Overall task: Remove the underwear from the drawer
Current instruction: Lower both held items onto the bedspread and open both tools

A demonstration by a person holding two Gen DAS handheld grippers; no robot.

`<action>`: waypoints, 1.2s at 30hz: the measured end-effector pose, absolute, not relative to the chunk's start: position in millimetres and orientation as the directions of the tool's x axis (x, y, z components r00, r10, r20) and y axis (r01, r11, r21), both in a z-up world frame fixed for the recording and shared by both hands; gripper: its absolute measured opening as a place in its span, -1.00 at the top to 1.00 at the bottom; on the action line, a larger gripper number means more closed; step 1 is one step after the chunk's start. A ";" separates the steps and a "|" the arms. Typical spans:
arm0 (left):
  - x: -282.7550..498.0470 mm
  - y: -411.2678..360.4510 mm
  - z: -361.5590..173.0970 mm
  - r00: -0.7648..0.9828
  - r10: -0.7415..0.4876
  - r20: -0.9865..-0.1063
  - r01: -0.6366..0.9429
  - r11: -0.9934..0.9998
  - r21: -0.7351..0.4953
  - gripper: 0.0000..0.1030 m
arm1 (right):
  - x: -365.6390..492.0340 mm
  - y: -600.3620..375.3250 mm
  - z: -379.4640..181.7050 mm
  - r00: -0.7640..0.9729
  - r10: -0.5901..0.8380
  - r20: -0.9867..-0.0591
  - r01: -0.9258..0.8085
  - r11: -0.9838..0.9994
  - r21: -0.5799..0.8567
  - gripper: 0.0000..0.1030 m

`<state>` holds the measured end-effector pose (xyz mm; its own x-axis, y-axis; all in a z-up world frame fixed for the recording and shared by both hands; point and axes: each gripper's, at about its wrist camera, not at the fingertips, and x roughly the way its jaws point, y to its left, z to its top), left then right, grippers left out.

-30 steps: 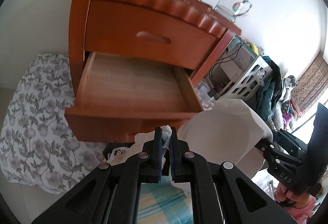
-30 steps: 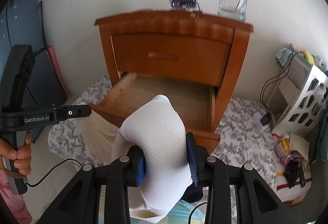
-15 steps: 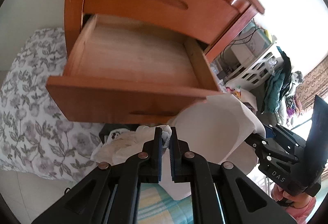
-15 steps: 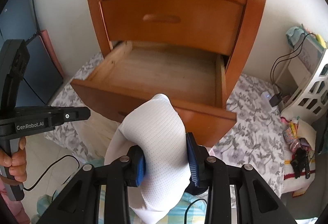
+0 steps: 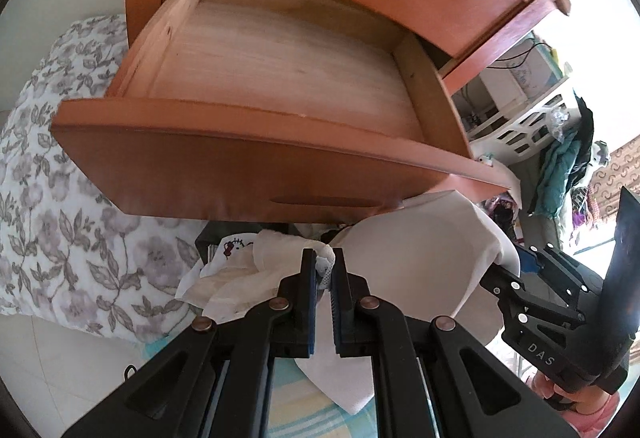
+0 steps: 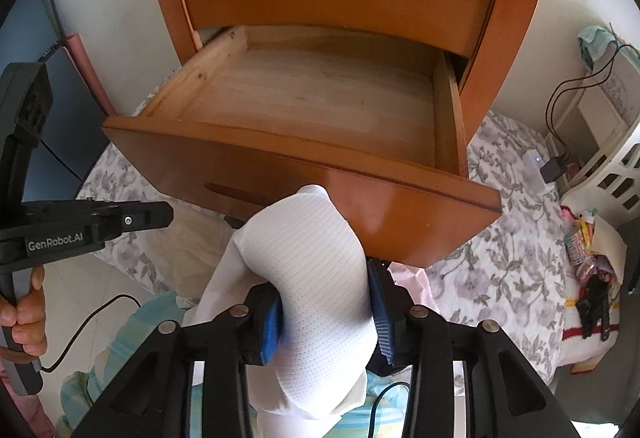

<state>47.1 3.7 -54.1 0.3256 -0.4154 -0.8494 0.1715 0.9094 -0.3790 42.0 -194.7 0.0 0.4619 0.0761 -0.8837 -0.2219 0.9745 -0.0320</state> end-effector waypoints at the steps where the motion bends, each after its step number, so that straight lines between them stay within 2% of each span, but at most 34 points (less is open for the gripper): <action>1: 49.1 3.4 -56.9 0.319 -0.412 -0.853 0.166 0.911 -0.378 0.88 | 44.1 -195.2 -2.5 0.455 0.072 -0.887 -0.221 0.975 -0.034 0.13; 7: 57.8 2.6 -69.2 0.284 -0.394 -0.874 0.137 0.919 -0.370 0.83 | 51.5 -197.9 -8.1 0.439 0.066 -0.896 -0.212 0.977 -0.031 -0.13; 9: 59.9 3.4 -71.3 0.277 -0.388 -0.879 0.127 0.922 -0.367 0.67 | 52.5 -198.0 -7.7 0.440 0.066 -0.896 -0.212 0.977 -0.033 -0.14; 11: 60.7 4.1 -71.3 0.277 -0.384 -0.881 0.121 0.923 -0.364 0.33 | 53.6 -198.5 -5.8 0.443 0.071 -0.894 -0.211 0.977 -0.027 -0.14; 12: 60.8 4.5 -70.6 0.281 -0.381 -0.881 0.119 0.925 -0.362 0.27 | 54.0 -198.8 -4.3 0.446 0.073 -0.892 -0.210 0.977 -0.025 -0.15; 15: 61.0 5.0 -66.0 0.292 -0.371 -0.881 0.121 0.929 -0.351 0.10 | 54.8 -198.8 -1.3 0.453 0.071 -0.888 -0.208 0.978 -0.028 -0.24; 17: 60.6 5.1 -62.8 0.304 -0.363 -0.881 0.119 0.932 -0.343 -0.24 | 54.6 -198.7 -0.4 0.455 0.071 -0.887 -0.206 0.978 -0.028 -0.30; 20: 60.2 5.5 -58.0 0.321 -0.337 -0.885 0.112 0.942 -0.317 -0.43 | 53.9 -197.9 -0.5 0.454 0.076 -0.888 -0.207 0.978 -0.022 -0.48; 26: 58.2 10.7 -53.7 0.369 -0.269 -0.890 0.096 0.963 -0.251 -0.67 | 52.4 -198.2 -0.3 0.456 0.072 -0.887 -0.201 0.979 -0.024 -0.70; 28: 56.8 12.6 -52.4 0.388 -0.241 -0.889 0.092 0.970 -0.223 -0.69 | 51.6 -199.1 0.5 0.462 0.068 -0.885 -0.194 0.981 -0.026 -0.76; 32: 54.3 14.6 -49.0 0.425 -0.188 -0.886 0.088 0.982 -0.166 -0.82 | 50.9 -203.4 2.3 0.470 0.061 -0.880 -0.175 0.984 -0.025 -1.00; 36: 50.8 15.9 -42.7 0.466 -0.141 -0.874 0.080 0.990 -0.118 -0.98 | 48.8 -207.4 4.9 0.481 0.058 -0.875 -0.158 0.987 -0.021 -1.00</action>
